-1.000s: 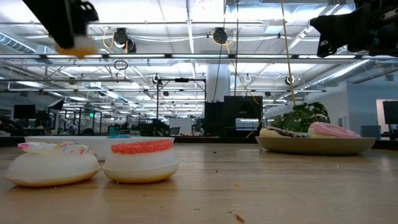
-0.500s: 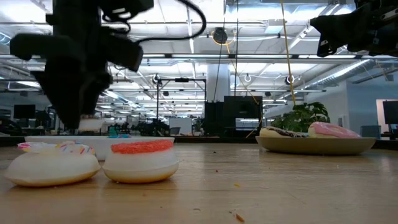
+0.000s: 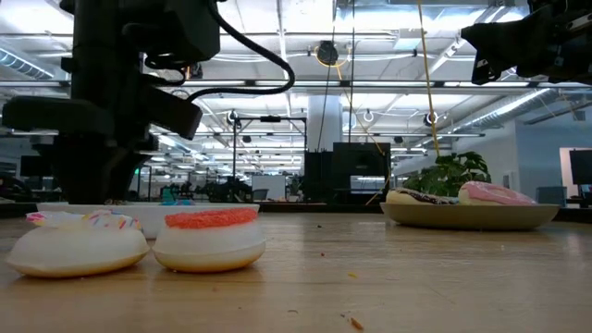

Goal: Pick & Place donuts
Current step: Put the small brown donut on the white plate, then put the small white donut on the white plate

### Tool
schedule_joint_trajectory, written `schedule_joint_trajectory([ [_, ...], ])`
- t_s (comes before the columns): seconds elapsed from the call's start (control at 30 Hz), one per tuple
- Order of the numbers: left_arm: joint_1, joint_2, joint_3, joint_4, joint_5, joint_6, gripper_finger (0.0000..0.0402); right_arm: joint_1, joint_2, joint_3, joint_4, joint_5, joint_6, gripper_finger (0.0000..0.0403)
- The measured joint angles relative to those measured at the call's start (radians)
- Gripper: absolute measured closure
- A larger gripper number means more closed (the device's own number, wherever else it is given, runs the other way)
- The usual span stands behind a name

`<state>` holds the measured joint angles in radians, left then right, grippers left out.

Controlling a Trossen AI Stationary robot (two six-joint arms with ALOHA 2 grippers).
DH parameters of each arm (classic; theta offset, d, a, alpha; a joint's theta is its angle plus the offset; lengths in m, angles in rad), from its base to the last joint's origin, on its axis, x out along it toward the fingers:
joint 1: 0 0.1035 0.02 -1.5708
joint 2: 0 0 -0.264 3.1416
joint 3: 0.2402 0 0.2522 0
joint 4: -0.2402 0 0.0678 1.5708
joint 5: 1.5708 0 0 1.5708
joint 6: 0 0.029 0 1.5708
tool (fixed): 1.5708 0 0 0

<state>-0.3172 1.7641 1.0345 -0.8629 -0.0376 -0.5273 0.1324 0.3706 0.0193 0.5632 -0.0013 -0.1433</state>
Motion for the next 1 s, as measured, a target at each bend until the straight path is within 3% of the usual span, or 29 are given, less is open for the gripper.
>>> schedule_joint_trajectory([
  [0.13, -0.002, 0.000, -0.001, 0.009, 0.032, -0.004, 0.0156, 0.000, 0.000, 0.000, 0.000, 0.000, -0.001, 0.0403],
  [0.57, -0.003, 0.000, 0.040, -0.046, 0.010, 0.001, 0.0026, 0.000, 0.000, 0.000, 0.000, 0.000, -0.003, 0.0403],
  [0.83, -0.003, 0.000, 0.261, -0.264, -0.024, 0.002, 0.0016, 0.000, 0.000, 0.000, 0.000, 0.000, -0.003, 0.0403],
  [1.0, -0.016, 0.000, 0.389, -0.247, -0.016, -0.050, 0.0020, 0.000, 0.000, 0.000, 0.000, 0.000, -0.003, 0.0403],
])
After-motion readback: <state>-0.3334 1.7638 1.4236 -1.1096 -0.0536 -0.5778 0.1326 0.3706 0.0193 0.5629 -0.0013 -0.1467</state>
